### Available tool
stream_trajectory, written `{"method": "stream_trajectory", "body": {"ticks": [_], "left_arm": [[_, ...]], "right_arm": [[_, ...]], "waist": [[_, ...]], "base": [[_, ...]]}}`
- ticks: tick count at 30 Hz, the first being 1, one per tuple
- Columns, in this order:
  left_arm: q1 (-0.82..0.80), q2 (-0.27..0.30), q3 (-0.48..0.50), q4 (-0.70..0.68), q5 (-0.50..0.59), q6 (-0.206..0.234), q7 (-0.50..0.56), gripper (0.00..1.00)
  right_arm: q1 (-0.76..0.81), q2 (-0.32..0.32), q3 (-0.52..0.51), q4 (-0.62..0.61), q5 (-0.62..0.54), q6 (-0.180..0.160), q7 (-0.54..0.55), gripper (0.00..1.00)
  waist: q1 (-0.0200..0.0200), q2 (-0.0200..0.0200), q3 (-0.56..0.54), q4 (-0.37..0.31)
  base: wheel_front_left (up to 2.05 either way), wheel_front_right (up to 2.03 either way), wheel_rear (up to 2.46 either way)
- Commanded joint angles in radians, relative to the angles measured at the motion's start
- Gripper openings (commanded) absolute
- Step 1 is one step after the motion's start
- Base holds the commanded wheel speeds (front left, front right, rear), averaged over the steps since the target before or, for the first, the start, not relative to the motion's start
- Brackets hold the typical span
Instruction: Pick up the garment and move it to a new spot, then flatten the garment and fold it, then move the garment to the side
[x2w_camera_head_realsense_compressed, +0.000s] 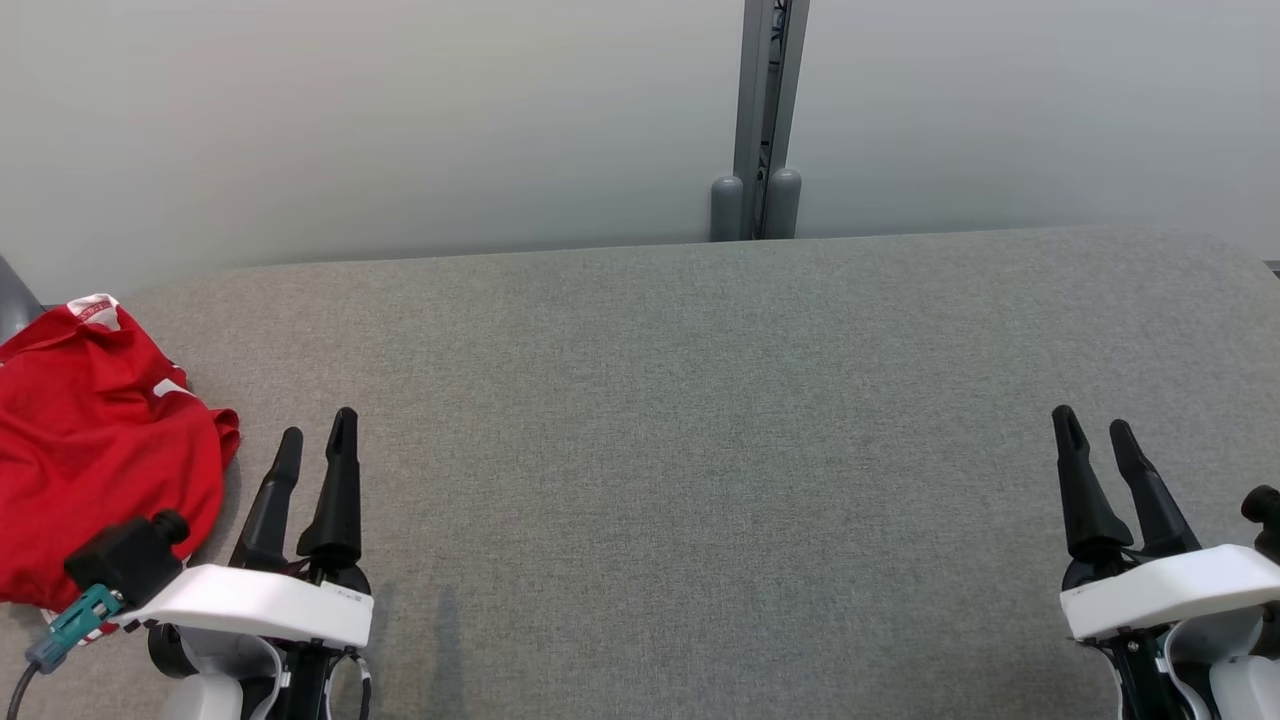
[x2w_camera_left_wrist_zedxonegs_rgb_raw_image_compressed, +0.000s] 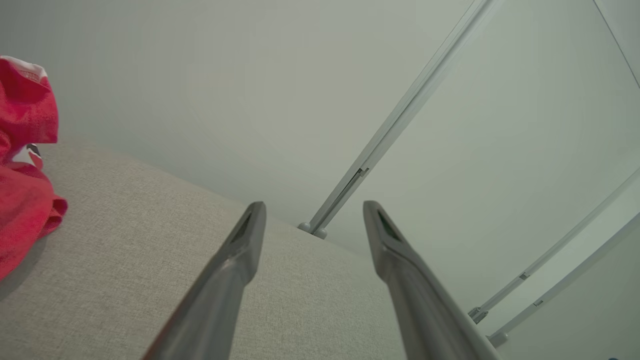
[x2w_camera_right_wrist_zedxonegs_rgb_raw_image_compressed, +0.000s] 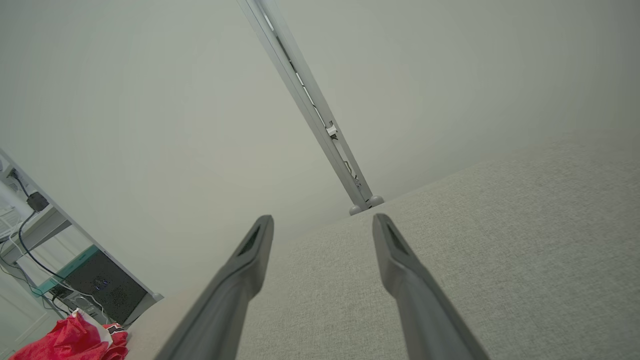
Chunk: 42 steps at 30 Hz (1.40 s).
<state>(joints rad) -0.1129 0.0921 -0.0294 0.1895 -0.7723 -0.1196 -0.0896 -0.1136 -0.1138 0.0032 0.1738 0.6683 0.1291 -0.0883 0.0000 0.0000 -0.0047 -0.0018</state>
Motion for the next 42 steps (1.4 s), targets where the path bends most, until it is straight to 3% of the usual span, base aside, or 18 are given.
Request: {"method": "stream_trajectory", "body": {"ticks": [1,14,42], "left_arm": [[-0.019,0.013,-0.001,-0.007,0.033,0.005,-0.009,1.00],[-0.006,0.024,-0.015,0.026,0.217,0.028,-0.049,1.00],[0.005,0.026,-0.038,0.109,0.470,0.044,-0.115,1.00]], "right_arm": [[-0.015,-0.012,-0.001,-0.006,-0.032,0.002,-0.011,1.00],[-0.022,-0.003,-0.002,0.040,-0.222,0.002,-0.052,1.00],[-0.018,0.011,-0.011,0.110,-0.447,0.002,-0.118,1.00]], "waist": [[0.0000,0.0000,0.000,0.000],[0.0000,0.0000,-0.004,0.002],[0.0000,0.0000,-0.006,0.005]], "base": [[0.00,0.00,0.00],[0.00,0.00,0.00],[0.00,0.00,0.00]]}}
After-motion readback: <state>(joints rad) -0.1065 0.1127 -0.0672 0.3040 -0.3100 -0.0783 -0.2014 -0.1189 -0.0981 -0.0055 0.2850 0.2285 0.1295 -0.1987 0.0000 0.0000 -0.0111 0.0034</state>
